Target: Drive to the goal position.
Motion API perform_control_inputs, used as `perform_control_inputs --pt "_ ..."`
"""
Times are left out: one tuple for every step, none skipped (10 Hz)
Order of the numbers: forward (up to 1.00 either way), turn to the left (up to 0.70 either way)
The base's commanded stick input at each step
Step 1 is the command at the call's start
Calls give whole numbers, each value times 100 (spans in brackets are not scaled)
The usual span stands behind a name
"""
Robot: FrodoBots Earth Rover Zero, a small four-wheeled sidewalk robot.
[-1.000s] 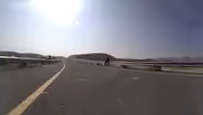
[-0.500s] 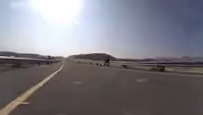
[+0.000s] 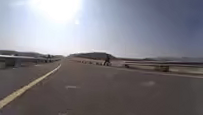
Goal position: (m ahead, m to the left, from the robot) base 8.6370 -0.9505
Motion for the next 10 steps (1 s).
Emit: perform_control_inputs --pt "100 0" --pt "100 0" --pt "100 0" --pt "100 0" --pt "100 1" --pt "100 2" --pt "100 3" --pt "100 4" --pt "100 4" --pt "100 5"
